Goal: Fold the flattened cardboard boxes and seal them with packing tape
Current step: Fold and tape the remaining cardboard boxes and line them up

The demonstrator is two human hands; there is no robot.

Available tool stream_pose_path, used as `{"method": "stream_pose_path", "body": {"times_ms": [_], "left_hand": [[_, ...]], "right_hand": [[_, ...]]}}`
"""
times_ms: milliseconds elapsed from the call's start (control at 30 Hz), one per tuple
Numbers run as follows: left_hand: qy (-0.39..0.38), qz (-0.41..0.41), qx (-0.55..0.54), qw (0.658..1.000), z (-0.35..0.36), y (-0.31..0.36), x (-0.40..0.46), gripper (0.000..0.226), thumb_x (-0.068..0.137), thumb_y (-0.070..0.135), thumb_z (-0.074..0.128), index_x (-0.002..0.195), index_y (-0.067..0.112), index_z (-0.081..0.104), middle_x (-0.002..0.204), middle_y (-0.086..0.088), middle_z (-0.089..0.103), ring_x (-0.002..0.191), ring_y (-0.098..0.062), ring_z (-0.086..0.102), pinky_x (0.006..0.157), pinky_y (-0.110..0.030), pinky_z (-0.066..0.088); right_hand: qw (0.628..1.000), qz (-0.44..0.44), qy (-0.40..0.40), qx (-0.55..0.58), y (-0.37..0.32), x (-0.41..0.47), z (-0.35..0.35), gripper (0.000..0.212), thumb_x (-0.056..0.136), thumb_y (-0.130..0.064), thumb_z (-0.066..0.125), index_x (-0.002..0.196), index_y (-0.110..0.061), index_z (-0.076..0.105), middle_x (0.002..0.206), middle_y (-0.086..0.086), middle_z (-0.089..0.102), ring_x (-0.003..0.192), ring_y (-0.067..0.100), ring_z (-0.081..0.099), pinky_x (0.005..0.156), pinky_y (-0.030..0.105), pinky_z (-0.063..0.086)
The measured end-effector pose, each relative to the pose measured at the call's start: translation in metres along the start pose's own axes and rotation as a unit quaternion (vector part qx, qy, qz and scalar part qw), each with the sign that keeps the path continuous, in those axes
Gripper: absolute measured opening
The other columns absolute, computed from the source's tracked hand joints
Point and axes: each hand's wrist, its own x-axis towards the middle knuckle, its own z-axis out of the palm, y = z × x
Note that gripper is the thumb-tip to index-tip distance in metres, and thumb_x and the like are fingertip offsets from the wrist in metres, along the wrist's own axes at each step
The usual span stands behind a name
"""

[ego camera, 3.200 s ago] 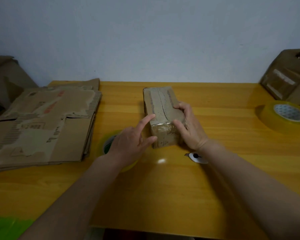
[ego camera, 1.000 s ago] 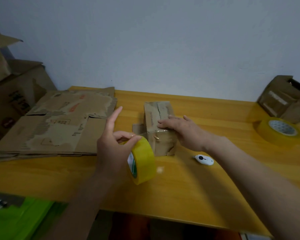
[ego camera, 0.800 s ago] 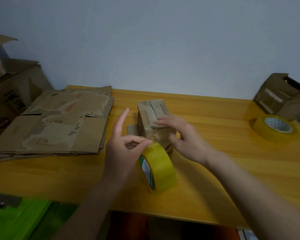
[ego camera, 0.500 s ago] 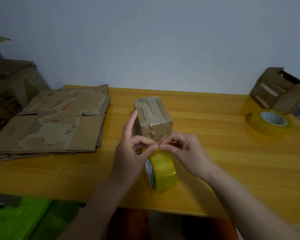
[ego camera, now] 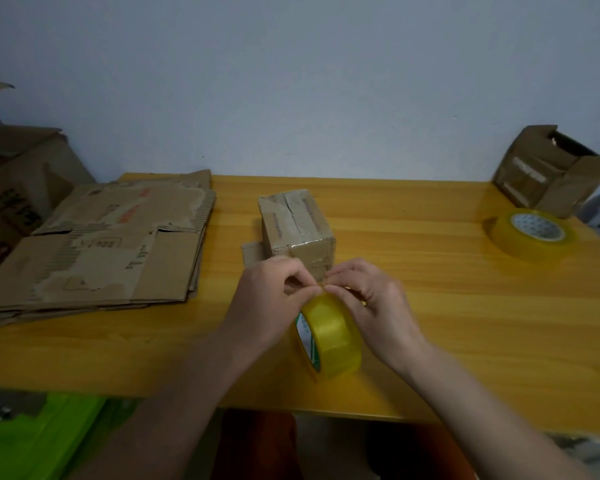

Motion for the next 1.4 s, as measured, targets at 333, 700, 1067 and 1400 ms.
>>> {"method": "stream_pose_path", "body": {"times_ms": [333,700,1067,1400], "left_hand": [[0.178,-0.040,-0.049,0.982,0.011,0.006,-0.006,0.012,0.088,0.009,0.066,0.078,0.014,0.062,0.093,0.003,0.069,0.081,-0.001,0.064,0.065,-0.018,0.055],[0.212,-0.254,-0.316,0.889,0.038,0.030,-0.014,0.015,0.084,0.013,0.072,0.077,0.002,0.065,0.069,-0.003,0.070,0.067,-0.012,0.069,0.057,-0.018,0.054],[0.345,-0.314,-0.250,0.848,0.016,0.014,-0.011,0.020,0.089,0.022,0.066,0.075,0.011,0.056,0.075,0.004,0.059,0.065,-0.003,0.052,0.052,-0.010,0.041],[0.304,-0.353,-0.272,0.842,0.010,-0.011,0.020,0.021,0.092,0.028,0.064,0.084,0.008,0.061,0.081,0.000,0.061,0.073,-0.009,0.054,0.059,-0.023,0.040]], "right_hand": [[0.967,0.163,0.063,0.183,0.028,-0.049,-0.026,0.063,0.092,0.014,0.044,0.137,-0.029,0.037,0.124,-0.010,0.060,0.115,0.007,0.059,0.096,0.019,0.047],[0.916,0.223,0.216,0.255,0.021,-0.037,0.000,0.040,0.083,-0.020,0.068,0.118,-0.005,0.057,0.107,0.011,0.067,0.101,0.023,0.065,0.088,0.039,0.055],[0.971,0.122,0.189,-0.076,0.038,0.002,-0.047,0.062,0.076,0.013,0.052,0.130,-0.018,0.047,0.120,0.000,0.052,0.108,0.016,0.048,0.089,0.028,0.041],[0.942,0.144,0.100,-0.285,0.058,0.046,-0.068,0.058,0.083,0.001,0.053,0.136,-0.020,0.042,0.125,0.014,0.049,0.107,0.039,0.050,0.073,0.039,0.038]]}}
